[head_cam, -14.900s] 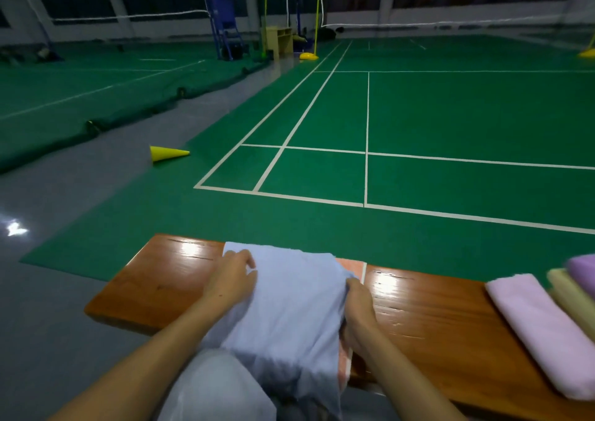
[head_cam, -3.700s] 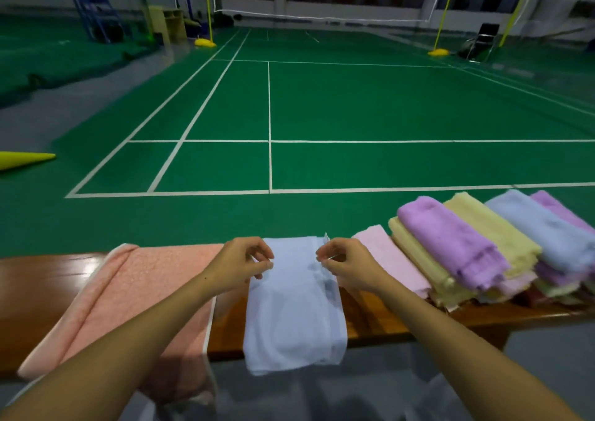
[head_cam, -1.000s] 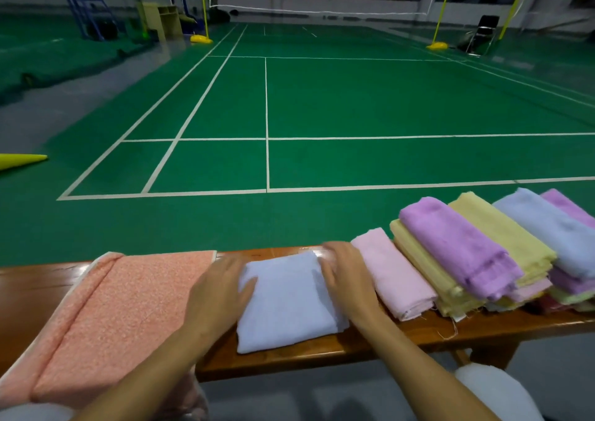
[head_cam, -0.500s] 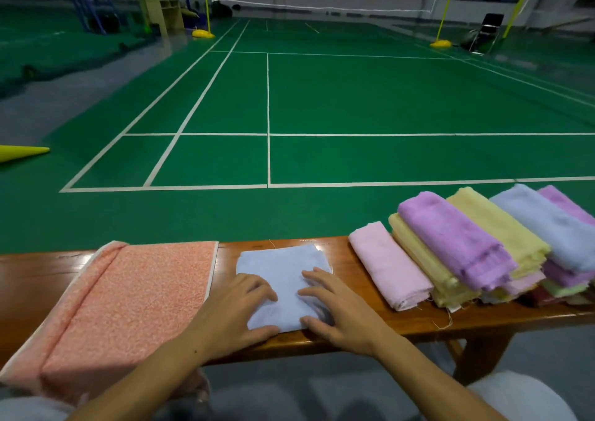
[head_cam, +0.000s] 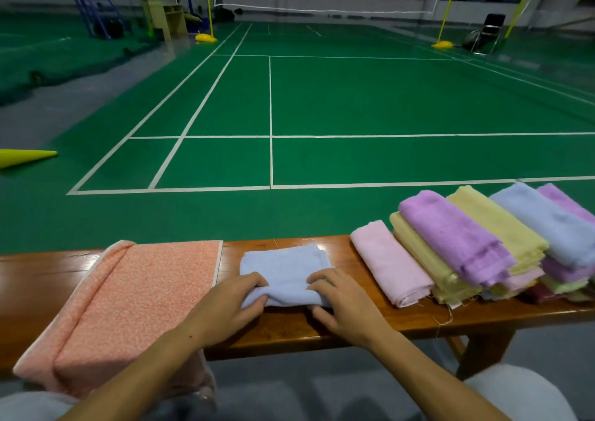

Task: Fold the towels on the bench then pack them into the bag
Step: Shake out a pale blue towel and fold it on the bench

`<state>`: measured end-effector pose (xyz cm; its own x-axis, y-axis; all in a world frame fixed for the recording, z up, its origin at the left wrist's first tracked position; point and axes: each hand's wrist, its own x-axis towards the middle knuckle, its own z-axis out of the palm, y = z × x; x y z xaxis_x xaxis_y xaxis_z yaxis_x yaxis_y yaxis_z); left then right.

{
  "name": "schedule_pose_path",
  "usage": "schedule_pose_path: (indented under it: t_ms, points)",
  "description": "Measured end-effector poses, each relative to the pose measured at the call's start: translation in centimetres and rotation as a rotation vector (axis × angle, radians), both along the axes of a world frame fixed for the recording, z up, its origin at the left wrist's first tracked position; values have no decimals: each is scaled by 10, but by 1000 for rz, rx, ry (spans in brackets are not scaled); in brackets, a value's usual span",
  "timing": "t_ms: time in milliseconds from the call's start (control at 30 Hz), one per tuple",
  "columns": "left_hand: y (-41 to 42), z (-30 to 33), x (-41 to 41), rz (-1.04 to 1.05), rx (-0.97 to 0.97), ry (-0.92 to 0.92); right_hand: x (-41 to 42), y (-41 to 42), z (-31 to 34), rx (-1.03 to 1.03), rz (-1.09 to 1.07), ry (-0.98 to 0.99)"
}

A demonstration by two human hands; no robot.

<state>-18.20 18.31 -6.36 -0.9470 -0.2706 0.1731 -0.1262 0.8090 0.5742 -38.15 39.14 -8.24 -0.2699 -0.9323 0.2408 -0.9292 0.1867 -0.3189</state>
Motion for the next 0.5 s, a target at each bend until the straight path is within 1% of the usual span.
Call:
schedule_pose_path:
  t_ms: [67, 167, 333, 433, 500]
  points:
    - [1, 3, 4, -2, 28, 34, 1, 4, 5, -28, -25, -70]
    - [0, 10, 6, 34, 64, 103, 4, 9, 13, -26, -66, -246]
    - [-7, 20, 0, 131, 134, 157, 2, 6, 24, -135, -166, -503]
    - [-16, 16, -13, 230, 159, 119, 0, -9, 25, -166, -266, -528]
    - [-22, 13, -21, 297, 153, 48, -5, -20, 18, -128, -342, -466]
